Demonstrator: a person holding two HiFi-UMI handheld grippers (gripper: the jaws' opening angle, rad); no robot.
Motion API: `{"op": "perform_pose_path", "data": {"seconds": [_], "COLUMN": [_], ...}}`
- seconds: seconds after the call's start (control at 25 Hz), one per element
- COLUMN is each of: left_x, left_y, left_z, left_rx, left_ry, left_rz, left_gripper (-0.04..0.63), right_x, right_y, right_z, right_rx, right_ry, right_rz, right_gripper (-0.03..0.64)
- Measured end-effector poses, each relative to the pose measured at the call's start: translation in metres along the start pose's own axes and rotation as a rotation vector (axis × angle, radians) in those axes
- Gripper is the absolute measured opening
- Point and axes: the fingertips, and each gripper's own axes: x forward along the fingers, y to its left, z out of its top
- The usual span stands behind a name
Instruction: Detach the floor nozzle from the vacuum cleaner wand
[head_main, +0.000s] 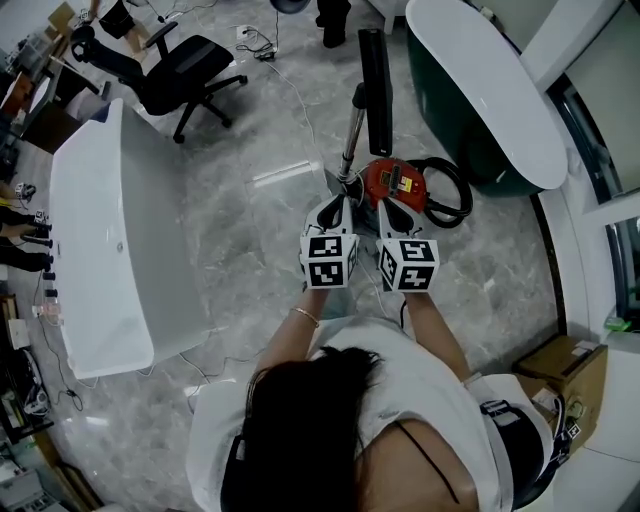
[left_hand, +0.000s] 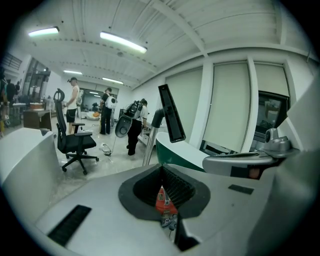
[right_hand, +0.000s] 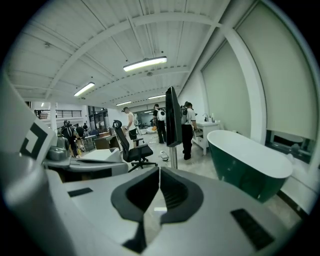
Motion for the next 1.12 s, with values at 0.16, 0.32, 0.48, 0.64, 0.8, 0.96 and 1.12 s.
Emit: {"op": "perform_pose_path", "data": {"seconds": [0.16,0.32,0.48,0.64,0.8,0.96,1.12], "left_x": [0.013,0.024,0.033,0.043,0.057,0.065,0.072], "left_y": [0.004,0.009,0.011,0.016,0.022,0.03,0.032], "left_z": [0.004,0.013,0.017,0.024,0.026,0.033,0.037], "left_rx": [0.003,0.005,0.009,0.014,0.037,0.045,0.059], "left_ry": [0.007,-0.001,0.001,-0.002,0.015,0.014,0.021], "left_rz": [-0.022,-0.028,-0.041,-0.051,-0.058,-0.066,-0.082], "left_gripper": [0.003,0.003,0.003,0.003,0.003,0.003,0.003], "right_x": [0.009,0.018,0.016,0.018,0.022,0.025,0.027], "right_y": [-0.002,-0.001,-0.007,-0.01,-0.012,-0.014,-0.016], "right_z": [0.005,0.008,0.024,0.048,0.063,0.08,0.088], "right_rx": [0.01,0.014,0.03,0.019,0.061,0.056,0.082], "right_ry": [0.003,0.029,-0.03,-0.087,-0.106,-0.141,-0.179], "right_rz": [-0.007,0.007,-0.025,-0.053,-0.04,-0.06,-0.067], "right_gripper": [0.017,0.017,0.017,0.017,0.017,0.017,0.02]}}
